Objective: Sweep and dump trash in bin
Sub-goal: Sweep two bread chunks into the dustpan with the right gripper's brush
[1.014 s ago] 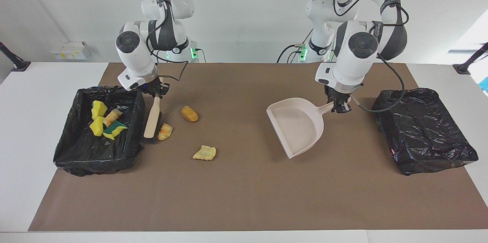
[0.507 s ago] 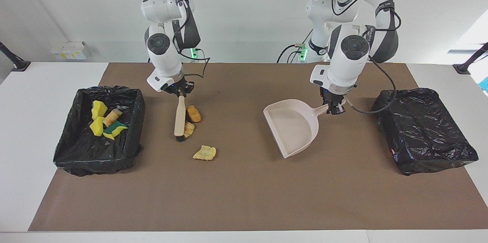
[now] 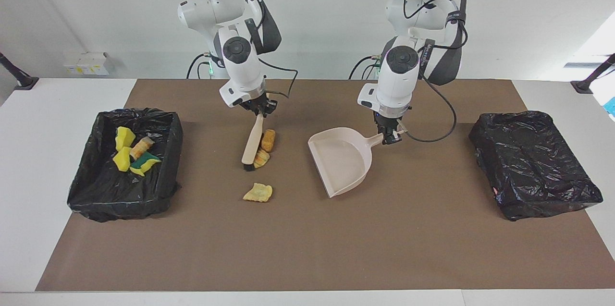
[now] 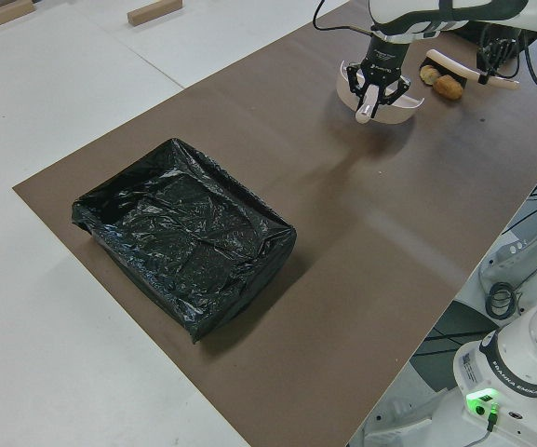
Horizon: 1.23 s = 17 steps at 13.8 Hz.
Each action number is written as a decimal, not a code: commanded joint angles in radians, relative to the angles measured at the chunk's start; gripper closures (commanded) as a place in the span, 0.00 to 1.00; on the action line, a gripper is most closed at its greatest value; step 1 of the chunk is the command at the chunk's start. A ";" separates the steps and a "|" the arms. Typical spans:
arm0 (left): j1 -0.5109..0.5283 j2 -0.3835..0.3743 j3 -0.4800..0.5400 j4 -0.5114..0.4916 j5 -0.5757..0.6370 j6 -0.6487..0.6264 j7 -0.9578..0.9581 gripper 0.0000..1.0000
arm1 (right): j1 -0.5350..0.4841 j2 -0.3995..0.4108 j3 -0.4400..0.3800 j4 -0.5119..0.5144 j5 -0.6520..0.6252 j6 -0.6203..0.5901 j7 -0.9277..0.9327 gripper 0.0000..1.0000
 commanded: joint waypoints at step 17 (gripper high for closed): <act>-0.047 -0.049 0.010 -0.136 0.005 0.048 -0.080 1.00 | 0.213 0.227 -0.008 0.397 0.212 -0.096 0.107 1.00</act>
